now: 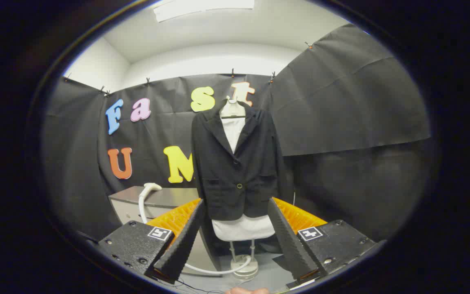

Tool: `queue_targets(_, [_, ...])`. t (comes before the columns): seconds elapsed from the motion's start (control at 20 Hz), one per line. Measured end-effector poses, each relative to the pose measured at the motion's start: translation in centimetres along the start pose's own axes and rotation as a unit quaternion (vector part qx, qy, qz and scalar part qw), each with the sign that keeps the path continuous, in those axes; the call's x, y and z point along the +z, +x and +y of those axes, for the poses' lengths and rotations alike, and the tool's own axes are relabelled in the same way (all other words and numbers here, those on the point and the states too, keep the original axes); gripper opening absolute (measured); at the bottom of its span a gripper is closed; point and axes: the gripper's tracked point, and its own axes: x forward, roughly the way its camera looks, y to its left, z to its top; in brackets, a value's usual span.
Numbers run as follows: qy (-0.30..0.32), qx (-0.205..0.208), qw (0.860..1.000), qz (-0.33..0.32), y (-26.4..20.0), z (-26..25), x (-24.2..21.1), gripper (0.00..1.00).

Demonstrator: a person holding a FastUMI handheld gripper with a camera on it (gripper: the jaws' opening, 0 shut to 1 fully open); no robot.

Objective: Iron the clothes twice with a garment steamer, once on the left side and once on the right side.

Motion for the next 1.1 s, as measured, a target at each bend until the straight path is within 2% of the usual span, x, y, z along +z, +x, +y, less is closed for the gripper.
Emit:
queue_targets(0.15, [-0.010, -0.013, 1.000, 0.005, -0.5, -1.1, -0.4, 0.97])
queue_targets(0.75, [0.006, -0.011, 1.000, 0.020, -0.9, -0.3, -0.7, 0.97])
queue_targets(0.9, [0.001, -0.011, 1.000, 0.014, -0.7, 1.0, -0.1, 0.97])
queue_targets(1.1, [0.013, 0.009, 1.000, 0.012, -0.2, 4.9, 0.7, 0.97])
